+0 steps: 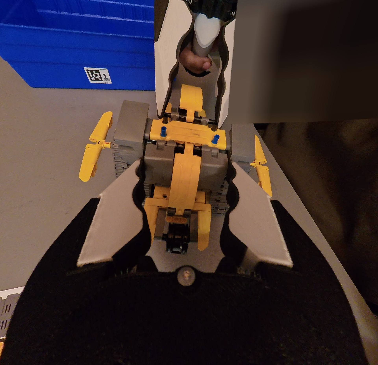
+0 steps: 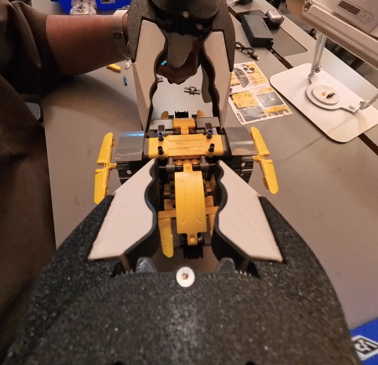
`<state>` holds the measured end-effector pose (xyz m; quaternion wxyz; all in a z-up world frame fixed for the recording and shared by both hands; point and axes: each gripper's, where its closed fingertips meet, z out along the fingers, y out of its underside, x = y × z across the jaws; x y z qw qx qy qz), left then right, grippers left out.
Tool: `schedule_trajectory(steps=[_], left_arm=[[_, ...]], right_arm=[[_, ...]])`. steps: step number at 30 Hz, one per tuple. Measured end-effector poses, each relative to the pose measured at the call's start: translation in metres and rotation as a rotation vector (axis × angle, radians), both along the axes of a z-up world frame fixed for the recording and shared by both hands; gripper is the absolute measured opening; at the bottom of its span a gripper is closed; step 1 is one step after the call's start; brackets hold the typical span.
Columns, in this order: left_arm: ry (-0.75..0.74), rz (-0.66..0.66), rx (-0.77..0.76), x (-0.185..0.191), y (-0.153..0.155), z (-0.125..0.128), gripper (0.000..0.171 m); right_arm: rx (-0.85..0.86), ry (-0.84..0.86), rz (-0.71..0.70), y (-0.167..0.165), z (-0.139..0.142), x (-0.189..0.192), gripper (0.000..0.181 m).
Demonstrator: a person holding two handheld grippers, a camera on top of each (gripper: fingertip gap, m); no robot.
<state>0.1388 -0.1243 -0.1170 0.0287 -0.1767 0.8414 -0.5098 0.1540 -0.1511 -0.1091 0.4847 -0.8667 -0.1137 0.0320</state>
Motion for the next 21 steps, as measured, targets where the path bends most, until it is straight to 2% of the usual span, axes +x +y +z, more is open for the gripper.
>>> schedule_trajectory(steps=[21], left_arm=[[-0.003, -0.001, 0.021, 0.0002, -0.0003, -0.0004, 0.076]], right_arm=[[0.016, -0.02, 0.014, 0.0017, 0.0004, 0.0, 0.054]])
